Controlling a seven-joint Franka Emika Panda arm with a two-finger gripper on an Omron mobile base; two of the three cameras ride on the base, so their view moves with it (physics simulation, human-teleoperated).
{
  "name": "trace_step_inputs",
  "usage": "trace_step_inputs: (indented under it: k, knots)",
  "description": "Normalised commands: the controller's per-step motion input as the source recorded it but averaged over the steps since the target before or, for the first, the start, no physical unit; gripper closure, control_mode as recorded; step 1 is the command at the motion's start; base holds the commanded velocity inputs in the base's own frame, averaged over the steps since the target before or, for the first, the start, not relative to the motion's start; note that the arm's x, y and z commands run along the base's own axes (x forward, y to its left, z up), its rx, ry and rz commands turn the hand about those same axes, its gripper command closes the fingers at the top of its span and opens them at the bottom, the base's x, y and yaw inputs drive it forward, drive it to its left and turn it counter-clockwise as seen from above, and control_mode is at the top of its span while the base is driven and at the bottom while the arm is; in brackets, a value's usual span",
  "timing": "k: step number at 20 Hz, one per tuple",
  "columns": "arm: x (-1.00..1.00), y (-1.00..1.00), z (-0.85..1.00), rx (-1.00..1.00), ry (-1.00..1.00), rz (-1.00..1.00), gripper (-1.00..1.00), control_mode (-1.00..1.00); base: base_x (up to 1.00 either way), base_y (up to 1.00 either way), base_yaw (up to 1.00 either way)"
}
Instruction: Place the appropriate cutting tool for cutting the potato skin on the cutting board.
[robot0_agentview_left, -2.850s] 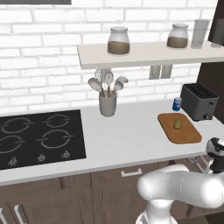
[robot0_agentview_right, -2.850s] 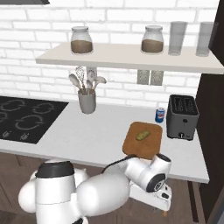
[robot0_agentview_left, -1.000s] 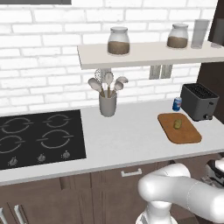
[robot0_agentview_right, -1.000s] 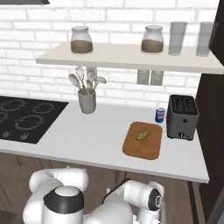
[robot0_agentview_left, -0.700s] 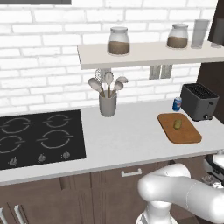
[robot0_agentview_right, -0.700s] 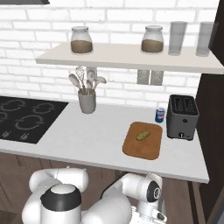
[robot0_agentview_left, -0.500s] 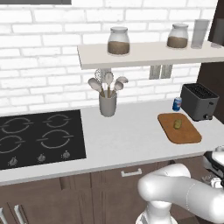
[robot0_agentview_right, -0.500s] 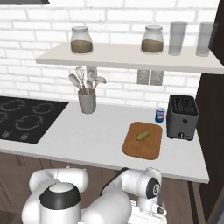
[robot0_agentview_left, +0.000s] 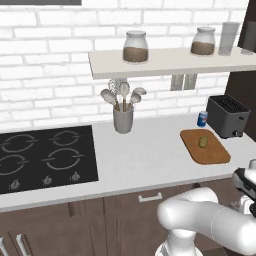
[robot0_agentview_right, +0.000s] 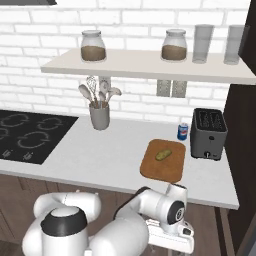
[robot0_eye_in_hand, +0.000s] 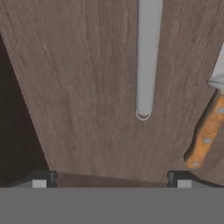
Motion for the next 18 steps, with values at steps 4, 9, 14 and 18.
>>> trace_step_inputs:
  k: [4, 9, 14, 18]
  knots:
    - [0.38, -0.03, -0.05, 0.00, -0.19, 0.08, -1.00, -1.00, 0.00, 0.00, 0.00]
    - [0.30, -0.02, -0.14, 0.00, -0.11, 0.08, -1.00, -1.00, 0.00, 0.00, 0.00]
    - [0.20, -0.01, -0.27, 0.00, -0.09, 0.05, -1.00, -1.00, 0.00, 0.00, 0.00]
    - [0.20, -0.03, -0.31, 0.00, -0.05, 0.03, -1.00, -1.00, 0.00, 0.00, 0.00]
